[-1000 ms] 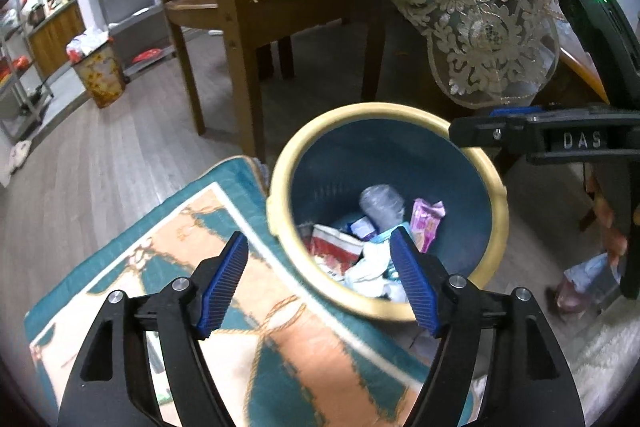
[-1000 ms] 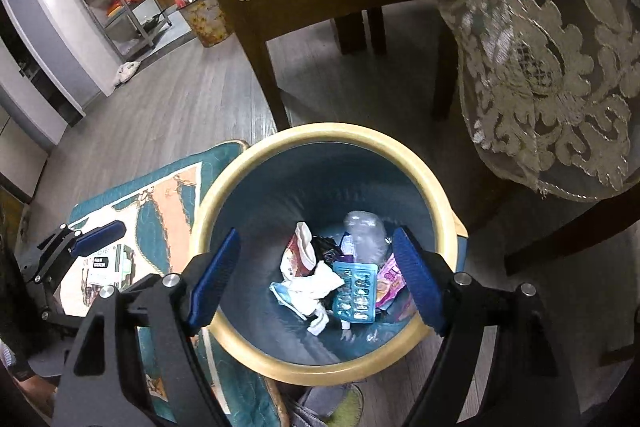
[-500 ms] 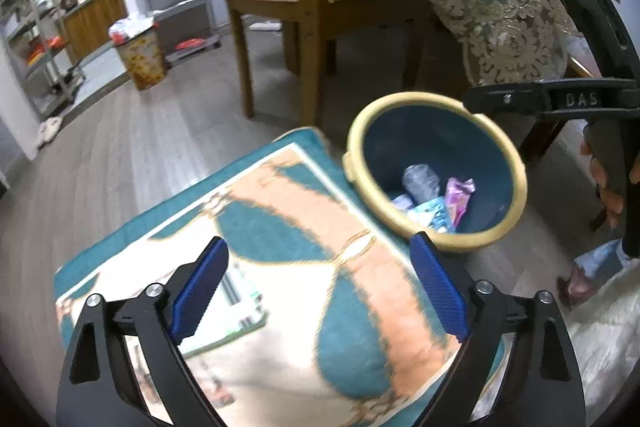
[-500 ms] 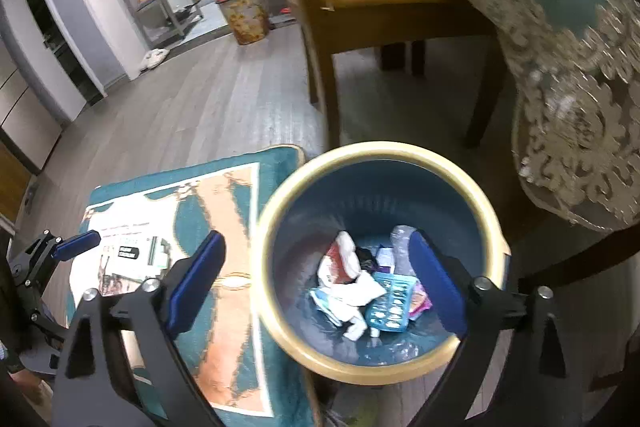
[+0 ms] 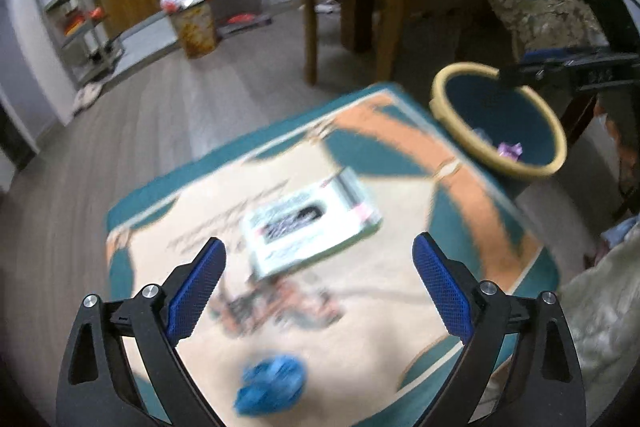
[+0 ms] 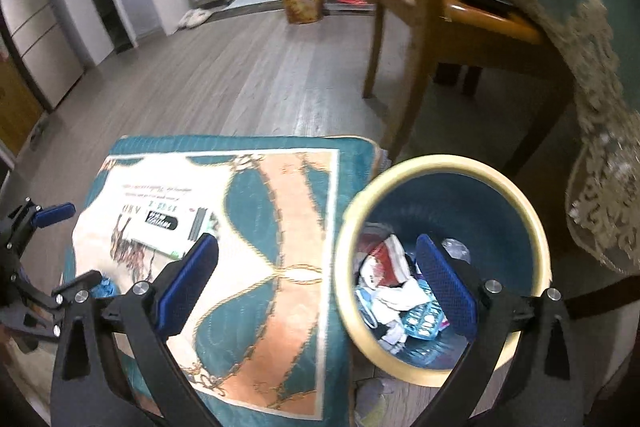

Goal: Collect trash
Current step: 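Move both open tools back over the cushion, then grasp the blue crumpled wrapper with the left tool while the right tool grasps the COLTALIN box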

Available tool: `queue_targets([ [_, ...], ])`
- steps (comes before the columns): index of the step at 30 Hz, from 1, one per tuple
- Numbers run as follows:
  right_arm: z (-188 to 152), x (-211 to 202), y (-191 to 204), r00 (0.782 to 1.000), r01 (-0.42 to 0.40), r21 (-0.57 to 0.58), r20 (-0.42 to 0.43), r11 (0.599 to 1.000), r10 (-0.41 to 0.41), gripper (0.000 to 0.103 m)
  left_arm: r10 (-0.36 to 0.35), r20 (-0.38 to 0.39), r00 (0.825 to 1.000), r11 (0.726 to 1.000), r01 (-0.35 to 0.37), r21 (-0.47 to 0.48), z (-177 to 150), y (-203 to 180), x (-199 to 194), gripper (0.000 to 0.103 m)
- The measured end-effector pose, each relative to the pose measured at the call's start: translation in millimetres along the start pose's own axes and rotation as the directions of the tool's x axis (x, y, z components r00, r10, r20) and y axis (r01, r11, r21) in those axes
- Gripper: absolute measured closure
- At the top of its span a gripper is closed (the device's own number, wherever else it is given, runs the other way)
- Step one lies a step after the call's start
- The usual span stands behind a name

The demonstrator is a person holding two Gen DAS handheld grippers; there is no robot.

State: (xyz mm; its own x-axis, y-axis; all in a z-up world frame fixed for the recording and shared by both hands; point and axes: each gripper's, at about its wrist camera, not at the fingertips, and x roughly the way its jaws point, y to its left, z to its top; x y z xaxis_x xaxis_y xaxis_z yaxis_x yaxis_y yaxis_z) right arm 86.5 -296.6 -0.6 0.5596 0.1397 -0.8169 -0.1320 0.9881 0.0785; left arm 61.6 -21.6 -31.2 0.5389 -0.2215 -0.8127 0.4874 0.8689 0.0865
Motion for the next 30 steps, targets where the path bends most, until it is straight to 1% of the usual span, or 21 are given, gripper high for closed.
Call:
queue_targets([
  [4, 3, 7, 25, 1.000, -0.008, -0.035, -0.013, 0.999, 0.008, 0.006, 0.018, -0.050, 0.999, 0.999, -0.020, -0.042, -33, 33, -2, 0.009],
  [8, 7, 15, 50, 0.999, -0.028, -0.053, -0.027, 0.998, 0.026, 0.006, -0.006, -0.081, 0.997, 0.997, -0.001, -0.077, -61, 53, -4, 0.009],
  [11, 9, 18, 64, 0.999, -0.038, -0.064, -0.035, 0.997, 0.036, 0.006, -0.030, -0.115, 0.993, 0.997, 0.022, -0.077, -76, 55, 0, 0.009],
  [12, 10, 19, 70, 0.999, -0.041, -0.070, -0.038, 0.997, 0.038, 0.006, -0.041, -0.134, 0.990, 0.997, 0.032, -0.066, -83, 55, 2, 0.009],
  [15, 9, 24, 85, 0.998, -0.038, -0.099, -0.048, 0.994, 0.033, 0.006, -0.042, -0.163, 0.986, 0.999, 0.037, -0.029, -92, 48, 10, 0.010],
  [19, 6, 32, 98, 0.998, -0.030, -0.131, -0.062, 0.991, 0.022, 0.006, -0.063, -0.197, 0.978, 0.998, 0.056, -0.040, -99, 49, 22, 0.011],
  [20, 5, 33, 99, 0.998, -0.030, -0.138, -0.062, 0.990, 0.021, 0.006, -0.063, -0.204, 0.977, 0.998, 0.057, -0.037, -100, 48, 25, 0.013],
  [21, 4, 34, 101, 0.998, -0.027, -0.149, -0.062, 0.988, 0.018, 0.006, -0.064, -0.211, 0.975, 0.998, 0.059, -0.032, -100, 47, 28, 0.018],
  [22, 4, 35, 103, 0.998, -0.024, -0.164, -0.060, 0.986, 0.014, 0.006, -0.070, -0.224, 0.972, 0.997, 0.065, -0.028, -101, 47, 31, 0.021],
  [23, 3, 35, 104, 0.998, -0.023, -0.183, -0.057, 0.983, 0.013, 0.006, -0.074, -0.235, 0.969, 0.997, 0.070, -0.028, -103, 47, 35, 0.029],
  [24, 2, 37, 107, 0.999, -0.027, -0.230, -0.046, 0.973, 0.017, 0.006, -0.084, -0.253, 0.964, 0.996, 0.078, -0.032, -104, 47, 39, 0.044],
  [25, 1, 38, 109, 0.999, -0.025, -0.264, -0.040, 0.964, 0.015, 0.006, -0.094, -0.268, 0.959, 0.995, 0.088, -0.037, -105, 47, 42, 0.052],
  [26, 0, 42, 112, 0.999, -0.028, -0.320, -0.035, 0.947, 0.018, 0.006, -0.105, -0.274, 0.956, 0.994, 0.097, -0.042, -105, 48, 43, 0.056],
  [27, -2, 46, 114, 0.999, -0.040, -0.360, -0.041, 0.932, 0.027, 0.006, -0.106, -0.272, 0.956, 0.994, 0.098, -0.044, -104, 49, 42, 0.061],
  [29, -5, 56, 119, 0.997, -0.067, -0.415, -0.066, 0.908, 0.043, 0.006, -0.084, -0.249, 0.965, 0.996, 0.076, -0.044, -96, 53, 36, 0.063],
  [30, -7, 62, 123, 0.994, -0.100, -0.433, -0.088, 0.896, 0.068, 0.006, -0.077, -0.233, 0.969, 0.996, 0.066, -0.053, -92, 56, 32, 0.063],
])
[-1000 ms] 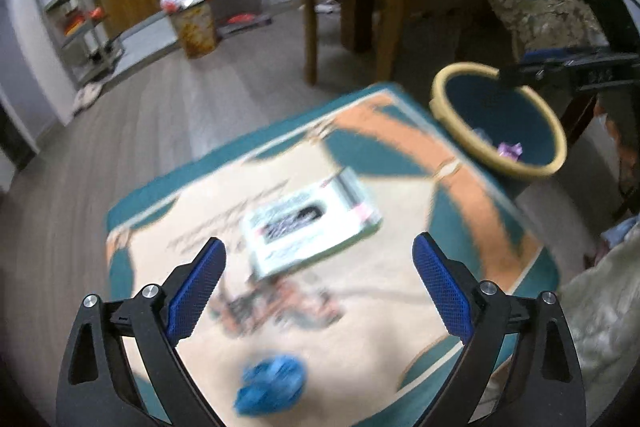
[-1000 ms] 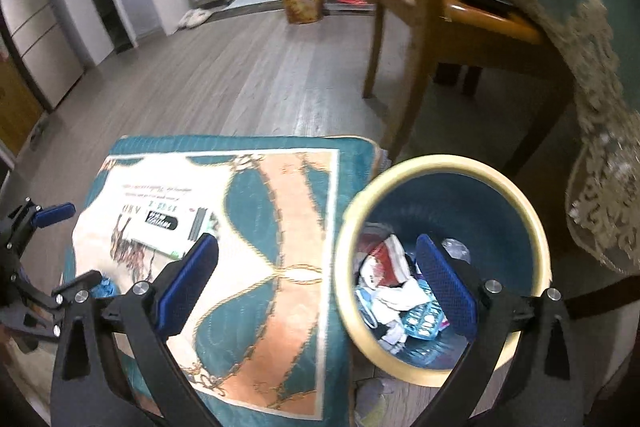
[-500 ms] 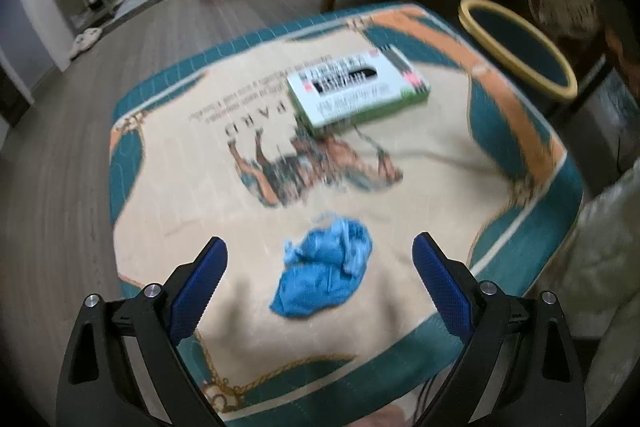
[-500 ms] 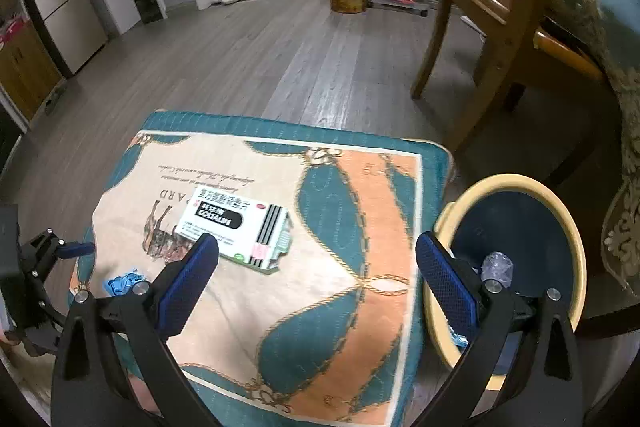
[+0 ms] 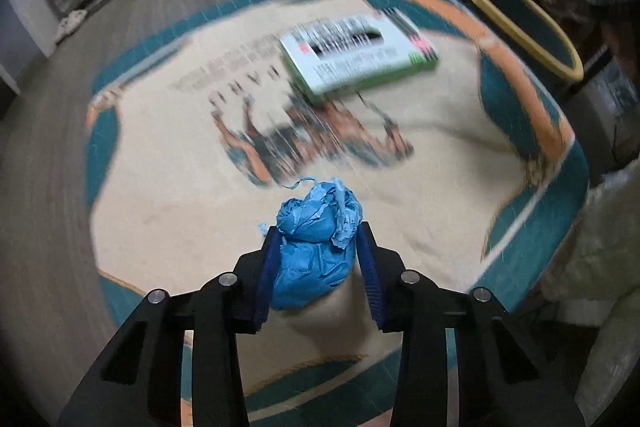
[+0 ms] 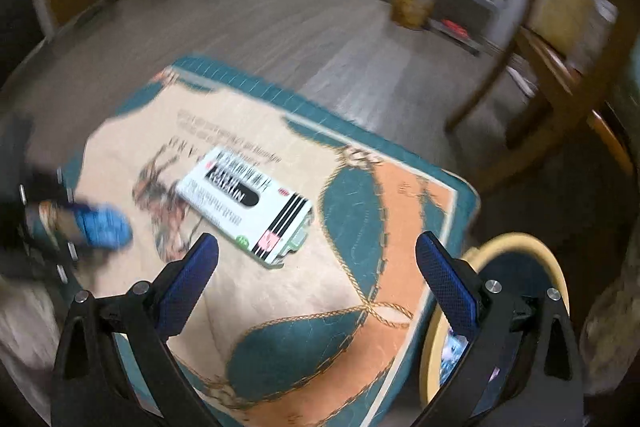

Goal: Collect trash
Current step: 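Grasp the blue crumpled wrapper with the left tool while the right tool grasps the COLTALIN box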

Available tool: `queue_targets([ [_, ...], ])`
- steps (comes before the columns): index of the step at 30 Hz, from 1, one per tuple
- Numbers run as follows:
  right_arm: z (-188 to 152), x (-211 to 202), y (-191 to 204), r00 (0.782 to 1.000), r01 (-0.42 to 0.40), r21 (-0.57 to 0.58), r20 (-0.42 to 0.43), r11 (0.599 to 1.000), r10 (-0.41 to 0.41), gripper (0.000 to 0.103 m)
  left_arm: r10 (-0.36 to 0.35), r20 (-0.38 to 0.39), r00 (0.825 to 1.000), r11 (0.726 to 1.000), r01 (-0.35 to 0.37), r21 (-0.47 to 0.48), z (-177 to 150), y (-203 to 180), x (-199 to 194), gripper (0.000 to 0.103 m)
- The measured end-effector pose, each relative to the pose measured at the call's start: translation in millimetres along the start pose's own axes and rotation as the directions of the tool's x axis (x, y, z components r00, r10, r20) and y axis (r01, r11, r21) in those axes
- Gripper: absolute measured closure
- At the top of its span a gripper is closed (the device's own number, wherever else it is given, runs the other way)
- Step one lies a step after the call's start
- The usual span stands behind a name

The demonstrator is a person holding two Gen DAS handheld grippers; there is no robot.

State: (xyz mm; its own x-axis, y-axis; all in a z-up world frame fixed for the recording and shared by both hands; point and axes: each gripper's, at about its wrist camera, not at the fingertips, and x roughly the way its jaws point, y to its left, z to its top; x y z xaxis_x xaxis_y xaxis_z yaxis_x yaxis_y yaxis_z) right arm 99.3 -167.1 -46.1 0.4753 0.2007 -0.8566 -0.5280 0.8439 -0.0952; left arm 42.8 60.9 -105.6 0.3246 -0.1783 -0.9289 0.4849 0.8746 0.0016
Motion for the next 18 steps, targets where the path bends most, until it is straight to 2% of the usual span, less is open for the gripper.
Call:
queue_targets([
  [3, 3, 15, 19, 0.997, -0.081, -0.091, -0.014, 0.993, 0.080, 0.006, 0.045, 0.061, 0.997, 0.998, -0.042, -0.043, 12, 13, -17, 0.063],
  [6, 6, 33, 42, 0.988, -0.151, -0.205, -0.041, 0.967, 0.146, 0.006, 0.052, 0.099, 0.994, 0.992, -0.039, -0.122, 22, 30, -29, 0.063],
  [9, 9, 54, 54, 0.985, -0.171, -0.271, -0.072, 0.947, 0.158, 0.006, 0.057, 0.106, 0.993, 0.984, -0.037, -0.175, 28, 41, -31, 0.063],
  [18, 30, 95, 44, 0.964, -0.262, -0.322, -0.122, 0.910, 0.234, 0.006, 0.022, 0.099, 0.995, 0.974, 0.001, -0.228, 38, 56, -22, 0.063],
])
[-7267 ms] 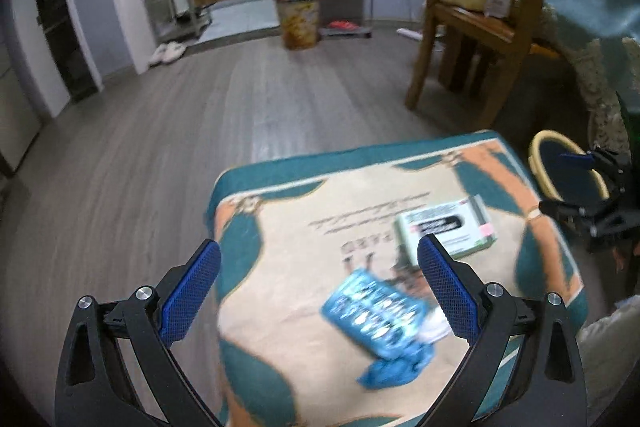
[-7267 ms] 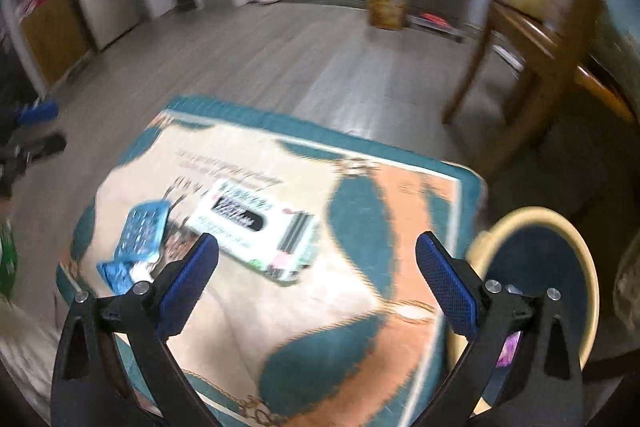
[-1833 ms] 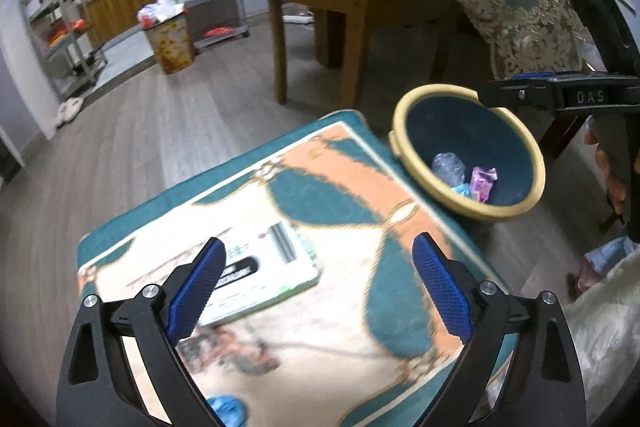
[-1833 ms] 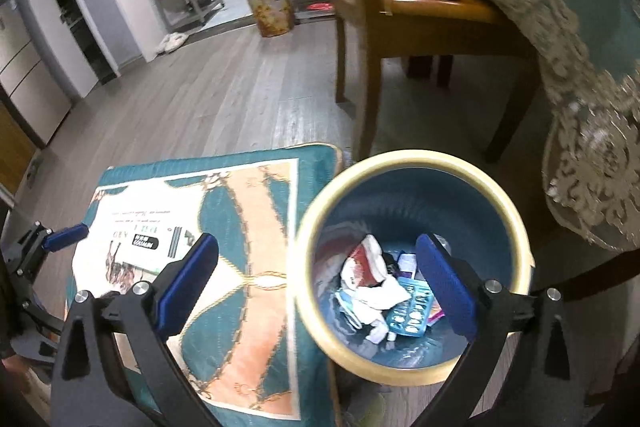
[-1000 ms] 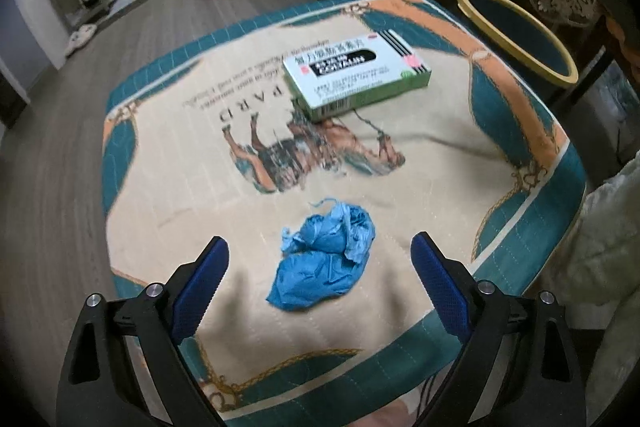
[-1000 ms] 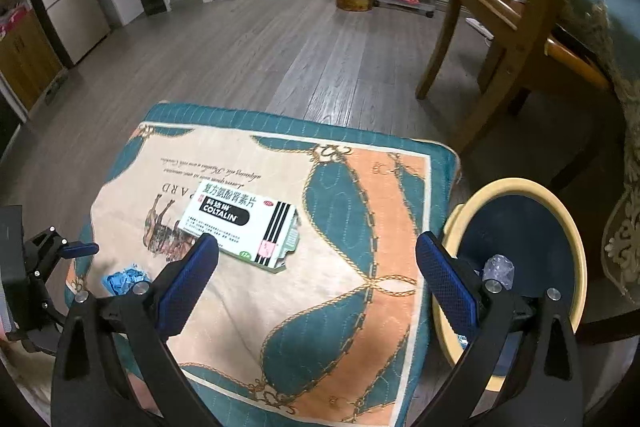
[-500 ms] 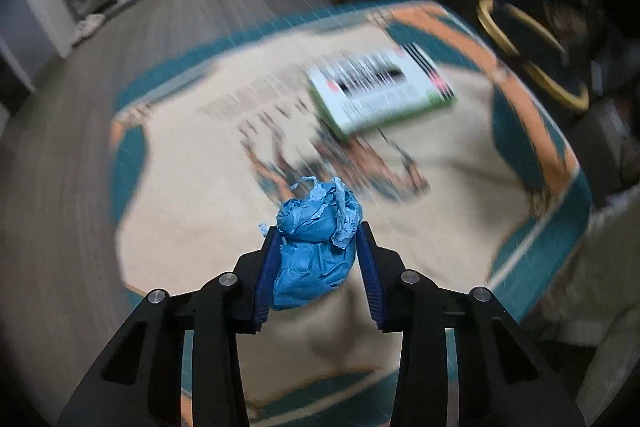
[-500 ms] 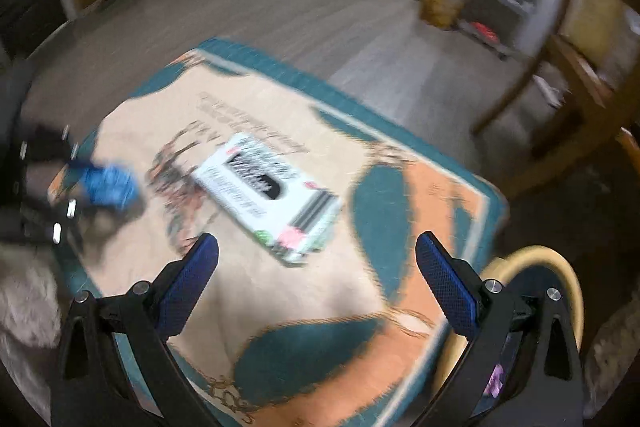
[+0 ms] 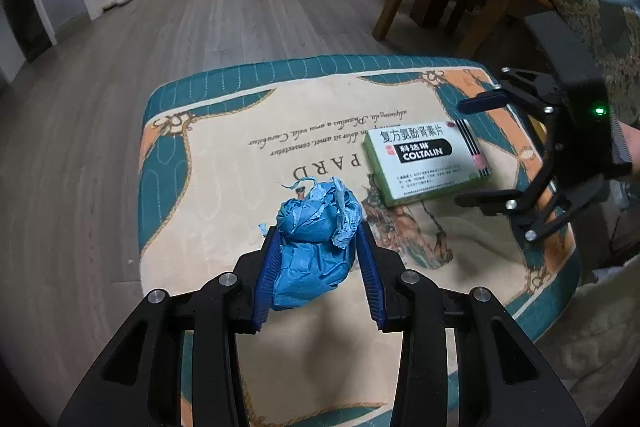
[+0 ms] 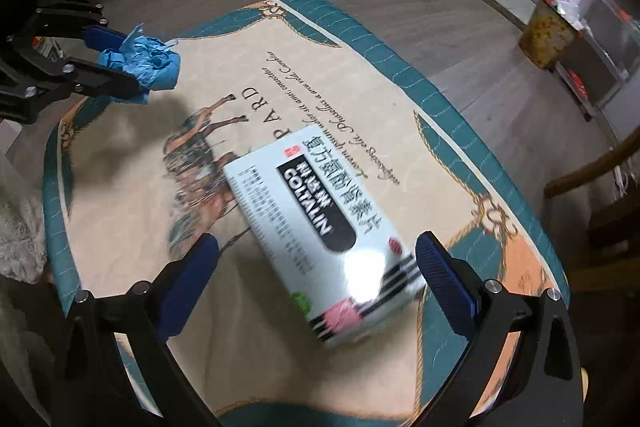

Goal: Collect trash
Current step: 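Grasp the blue crumpled wrapper with the left tool while the right tool grasps the COLTALIN box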

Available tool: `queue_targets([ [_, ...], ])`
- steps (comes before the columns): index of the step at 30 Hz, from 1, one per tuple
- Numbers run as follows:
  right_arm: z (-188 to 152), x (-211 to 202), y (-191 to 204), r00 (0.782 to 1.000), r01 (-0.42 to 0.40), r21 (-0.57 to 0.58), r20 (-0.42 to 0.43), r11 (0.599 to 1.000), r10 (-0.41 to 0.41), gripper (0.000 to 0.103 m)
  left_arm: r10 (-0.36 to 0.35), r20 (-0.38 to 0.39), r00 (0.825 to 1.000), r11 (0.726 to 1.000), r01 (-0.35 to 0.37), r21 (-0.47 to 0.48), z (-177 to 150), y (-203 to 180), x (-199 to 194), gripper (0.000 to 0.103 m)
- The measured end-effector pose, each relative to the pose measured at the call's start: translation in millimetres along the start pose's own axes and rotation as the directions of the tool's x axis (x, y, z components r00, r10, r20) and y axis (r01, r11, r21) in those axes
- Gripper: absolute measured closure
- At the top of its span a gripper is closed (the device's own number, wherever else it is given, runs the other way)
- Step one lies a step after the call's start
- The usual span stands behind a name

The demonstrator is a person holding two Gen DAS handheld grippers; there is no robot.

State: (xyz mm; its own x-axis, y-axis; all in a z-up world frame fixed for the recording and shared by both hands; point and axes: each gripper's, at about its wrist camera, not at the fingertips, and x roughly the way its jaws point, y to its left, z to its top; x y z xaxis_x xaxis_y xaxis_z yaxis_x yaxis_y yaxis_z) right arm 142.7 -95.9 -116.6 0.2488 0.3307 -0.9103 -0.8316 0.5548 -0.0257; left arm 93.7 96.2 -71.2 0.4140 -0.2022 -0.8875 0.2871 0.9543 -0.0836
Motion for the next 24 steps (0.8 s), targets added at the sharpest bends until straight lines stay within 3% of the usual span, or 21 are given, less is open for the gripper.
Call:
queue_targets([
  [7, 5, 21, 2, 0.999, -0.037, -0.040, -0.033, 0.998, 0.036, 0.006, -0.020, -0.014, 1.000, 1.000, 0.020, -0.004, 7, -7, 7, 0.063],
  [9, 2, 25, 8, 0.999, -0.022, -0.078, -0.046, 0.997, 0.018, 0.019, -0.021, -0.013, 1.000, 1.000, 0.021, -0.002, 9, -8, 8, 0.063],
  [11, -1, 23, 11, 0.999, 0.008, -0.086, -0.042, 0.996, -0.012, 0.022, -0.018, -0.013, 1.000, 1.000, 0.018, -0.002, 10, -10, 7, 0.063],
  [22, -20, -45, 11, 0.998, 0.067, 0.046, 0.006, 0.997, -0.067, 0.030, 0.012, 0.039, 0.999, 1.000, -0.013, 0.018, 23, -22, -10, 0.063],
  [23, -24, -49, 10, 0.998, 0.060, 0.064, 0.003, 0.996, -0.060, 0.073, 0.011, 0.042, 0.999, 1.000, -0.012, 0.021, 24, -23, -11, 0.063],
  [24, -28, -52, 10, 0.996, 0.084, 0.090, -0.020, 0.992, -0.082, 0.081, 0.008, 0.047, 0.999, 1.000, -0.009, 0.026, 25, -27, -13, 0.063],
])
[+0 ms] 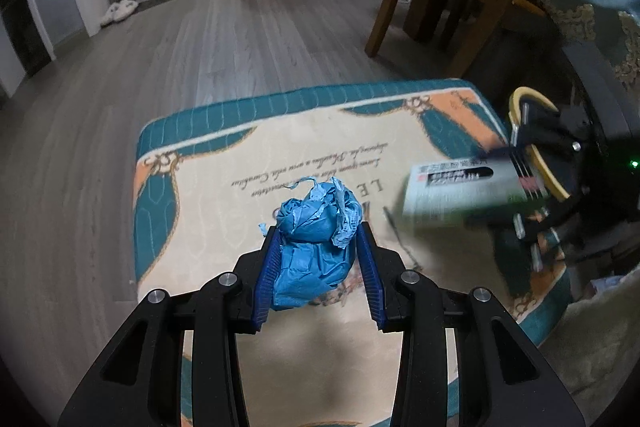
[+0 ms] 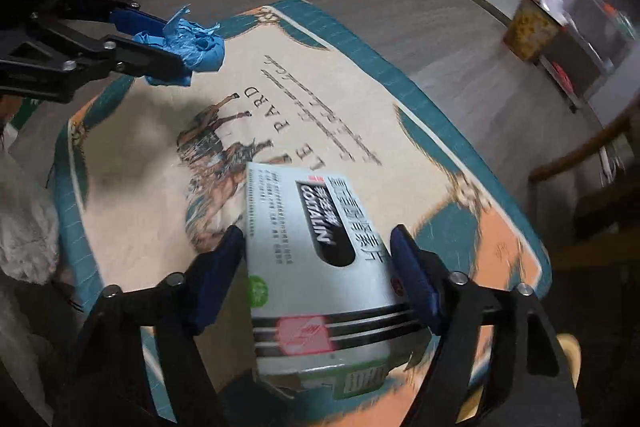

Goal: Collect trash
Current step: 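Grasp the blue crumpled wrapper with the left tool while the right tool grasps the COLTALIN box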

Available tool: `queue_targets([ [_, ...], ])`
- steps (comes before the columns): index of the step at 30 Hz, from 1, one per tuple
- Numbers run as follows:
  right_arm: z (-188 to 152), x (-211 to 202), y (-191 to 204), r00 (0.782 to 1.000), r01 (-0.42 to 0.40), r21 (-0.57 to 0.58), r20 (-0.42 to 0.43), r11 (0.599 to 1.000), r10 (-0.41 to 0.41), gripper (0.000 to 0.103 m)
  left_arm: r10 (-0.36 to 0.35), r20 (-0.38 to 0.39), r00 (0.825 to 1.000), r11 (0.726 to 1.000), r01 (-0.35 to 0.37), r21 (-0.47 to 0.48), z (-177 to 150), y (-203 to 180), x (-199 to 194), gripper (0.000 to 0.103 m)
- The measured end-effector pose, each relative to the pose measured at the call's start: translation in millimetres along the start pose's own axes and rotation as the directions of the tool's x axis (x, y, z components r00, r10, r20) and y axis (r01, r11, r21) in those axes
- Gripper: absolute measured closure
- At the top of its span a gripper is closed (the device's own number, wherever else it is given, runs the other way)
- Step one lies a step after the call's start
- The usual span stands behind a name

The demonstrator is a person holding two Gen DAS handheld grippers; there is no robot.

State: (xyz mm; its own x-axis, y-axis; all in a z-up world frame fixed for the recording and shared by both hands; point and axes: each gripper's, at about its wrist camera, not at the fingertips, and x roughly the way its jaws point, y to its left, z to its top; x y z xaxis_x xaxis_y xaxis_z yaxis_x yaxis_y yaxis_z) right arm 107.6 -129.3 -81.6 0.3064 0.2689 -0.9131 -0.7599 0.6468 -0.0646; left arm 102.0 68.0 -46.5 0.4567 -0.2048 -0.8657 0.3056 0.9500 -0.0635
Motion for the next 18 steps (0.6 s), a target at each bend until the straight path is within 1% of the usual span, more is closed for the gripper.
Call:
queue_targets([
  [1, -6, 0, -1, 0.999, 0.039, 0.022, -0.014, 0.999, -0.039, 0.081, -0.001, 0.000, 1.000, 1.000, 0.001, 0.005, 1, -2, 0, 0.063],
  [2, -11, 2, -2, 0.998, 0.061, 0.034, -0.036, 0.998, -0.060, 0.081, -0.002, -0.001, 1.000, 1.000, 0.002, 0.014, 1, -5, 0, 0.063],
  [4, -26, 9, -1, 0.995, 0.064, 0.069, -0.078, 0.996, -0.058, 0.081, 0.003, -0.007, 1.000, 1.000, -0.002, 0.031, -1, -8, 1, 0.063],
  [6, -34, 12, 4, 0.993, 0.071, 0.060, -0.096, 0.996, -0.065, 0.081, 0.008, -0.012, 1.000, 0.999, -0.007, 0.036, -3, -10, 1, 0.063],
  [9, -40, 7, 1, 0.995, 0.067, 0.090, -0.080, 0.994, -0.060, 0.079, 0.006, -0.009, 1.000, 0.999, -0.005, 0.038, -4, -10, -2, 0.063],
  [10, -41, 4, 0, 0.996, 0.065, 0.102, -0.070, 0.993, -0.058, 0.067, 0.007, -0.007, 1.000, 0.999, -0.007, 0.043, -4, -11, -2, 0.063],
  [11, -43, 0, -2, 0.997, 0.065, 0.111, -0.058, 0.992, -0.059, 0.046, 0.009, -0.007, 1.000, 0.999, -0.008, 0.046, -4, -11, -2, 0.063],
  [13, -46, -8, -7, 0.999, 0.041, 0.131, -0.021, 0.991, -0.038, 0.028, 0.010, -0.009, 1.000, 0.999, -0.010, 0.049, -3, -12, 0, 0.063],
  [16, -49, -12, -16, 1.000, 0.012, 0.154, -0.003, 0.988, -0.011, 0.013, 0.010, -0.008, 1.000, 0.999, -0.010, 0.052, -2, -11, 0, 0.063],
  [17, -51, -11, -16, 1.000, 0.004, 0.144, -0.004, 0.990, -0.004, 0.010, 0.009, -0.008, 1.000, 0.999, -0.009, 0.054, -2, -12, 0, 0.063],
  [18, -53, -10, -15, 1.000, -0.001, 0.135, -0.009, 0.991, 0.002, 0.009, 0.009, -0.006, 1.000, 0.998, -0.009, 0.060, -1, -12, 0, 0.063],
])
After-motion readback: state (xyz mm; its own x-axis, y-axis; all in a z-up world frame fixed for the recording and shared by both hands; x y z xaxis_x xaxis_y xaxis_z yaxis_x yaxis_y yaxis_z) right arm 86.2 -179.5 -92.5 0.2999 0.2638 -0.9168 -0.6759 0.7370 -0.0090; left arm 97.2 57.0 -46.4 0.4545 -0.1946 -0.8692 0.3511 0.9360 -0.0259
